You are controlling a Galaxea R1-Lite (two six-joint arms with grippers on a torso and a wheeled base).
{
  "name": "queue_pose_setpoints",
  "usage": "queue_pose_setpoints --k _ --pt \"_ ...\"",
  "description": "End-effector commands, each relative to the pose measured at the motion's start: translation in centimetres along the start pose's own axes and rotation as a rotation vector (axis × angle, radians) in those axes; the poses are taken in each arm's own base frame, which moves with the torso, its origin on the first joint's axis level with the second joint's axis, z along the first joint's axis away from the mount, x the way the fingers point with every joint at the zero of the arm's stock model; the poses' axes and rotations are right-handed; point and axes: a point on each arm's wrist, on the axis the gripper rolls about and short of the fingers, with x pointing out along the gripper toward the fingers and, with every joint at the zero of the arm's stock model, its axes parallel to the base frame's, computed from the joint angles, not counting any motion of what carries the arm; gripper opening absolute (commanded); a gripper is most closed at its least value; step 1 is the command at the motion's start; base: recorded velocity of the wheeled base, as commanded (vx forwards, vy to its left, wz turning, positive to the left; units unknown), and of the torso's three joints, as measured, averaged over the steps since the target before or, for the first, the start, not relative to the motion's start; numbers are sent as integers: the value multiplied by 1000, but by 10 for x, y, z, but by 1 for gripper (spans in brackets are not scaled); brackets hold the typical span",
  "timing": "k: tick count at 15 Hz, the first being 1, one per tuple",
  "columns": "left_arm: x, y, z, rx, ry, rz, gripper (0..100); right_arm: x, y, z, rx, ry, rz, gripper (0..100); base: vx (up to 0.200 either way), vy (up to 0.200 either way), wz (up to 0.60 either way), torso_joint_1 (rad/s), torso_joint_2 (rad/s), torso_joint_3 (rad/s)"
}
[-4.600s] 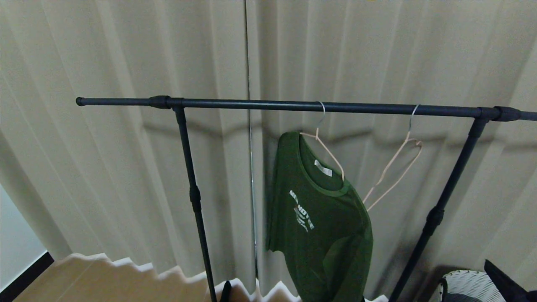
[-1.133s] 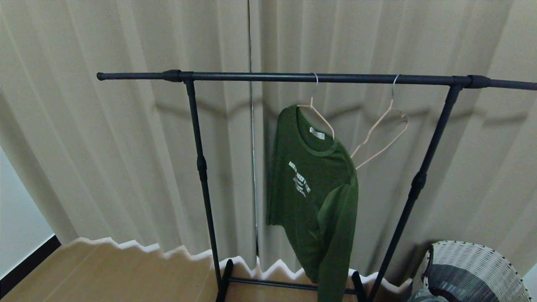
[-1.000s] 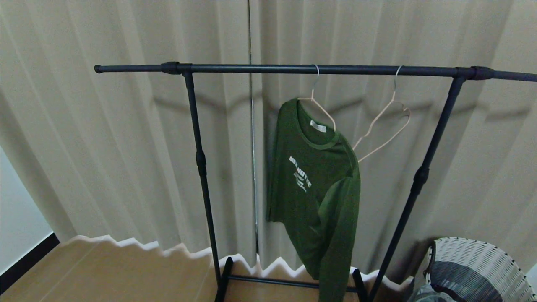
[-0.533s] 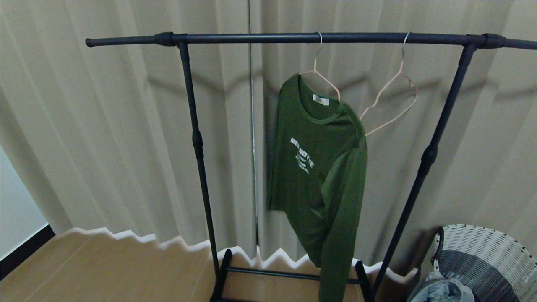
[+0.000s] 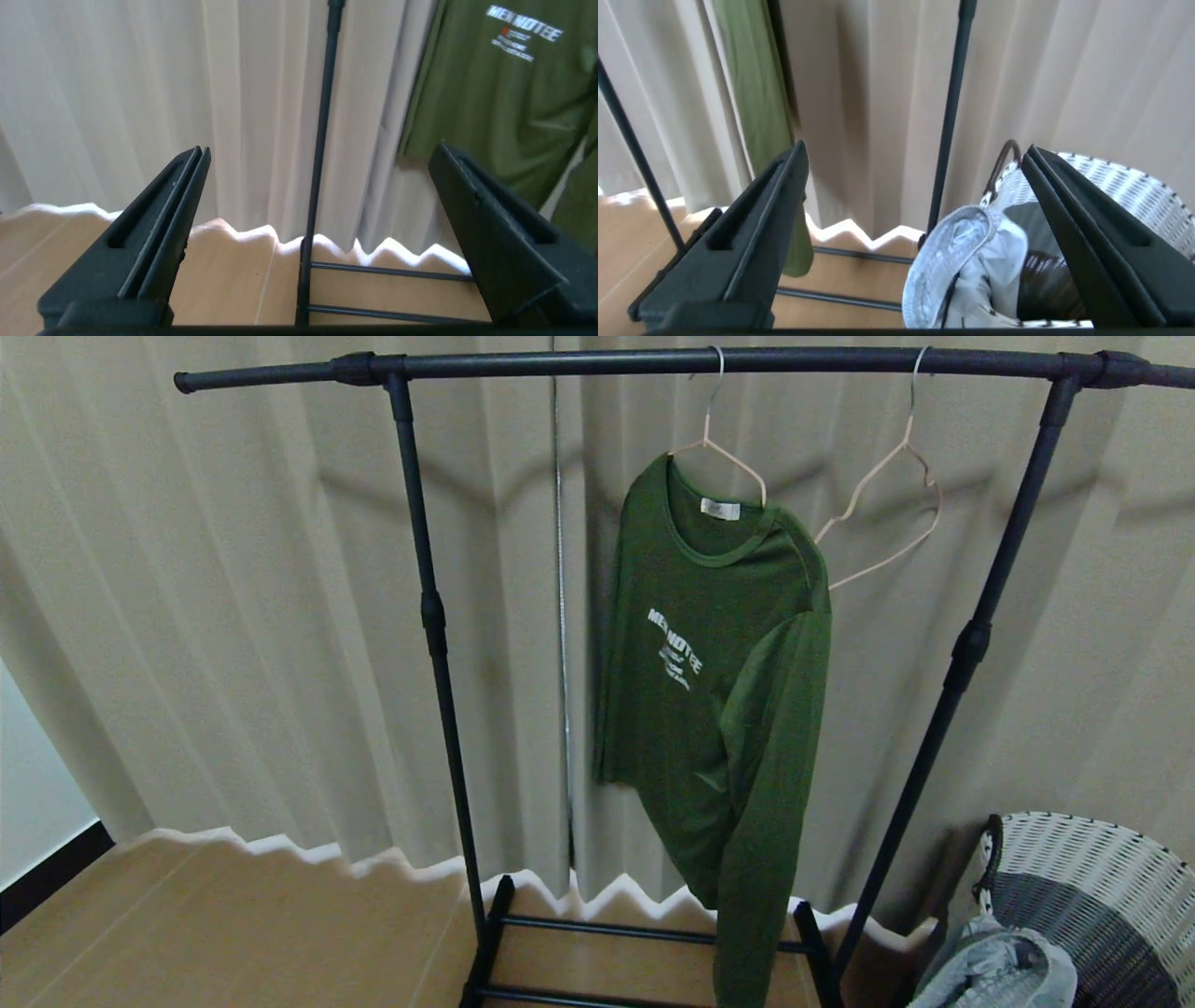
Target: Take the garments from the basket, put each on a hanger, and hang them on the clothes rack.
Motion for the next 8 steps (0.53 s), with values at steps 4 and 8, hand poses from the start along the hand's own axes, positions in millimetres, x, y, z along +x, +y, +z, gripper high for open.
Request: queue_pose_setpoints --k 4,8 --pt "0 0 0 -1 -1 -2 100 0 0 0 1 -3 0 100 0 0 0 -2 12 13" --pt "0 0 0 3 -1 -2 100 0 0 0 -3 -3 -1 100 0 0 0 0 0 0"
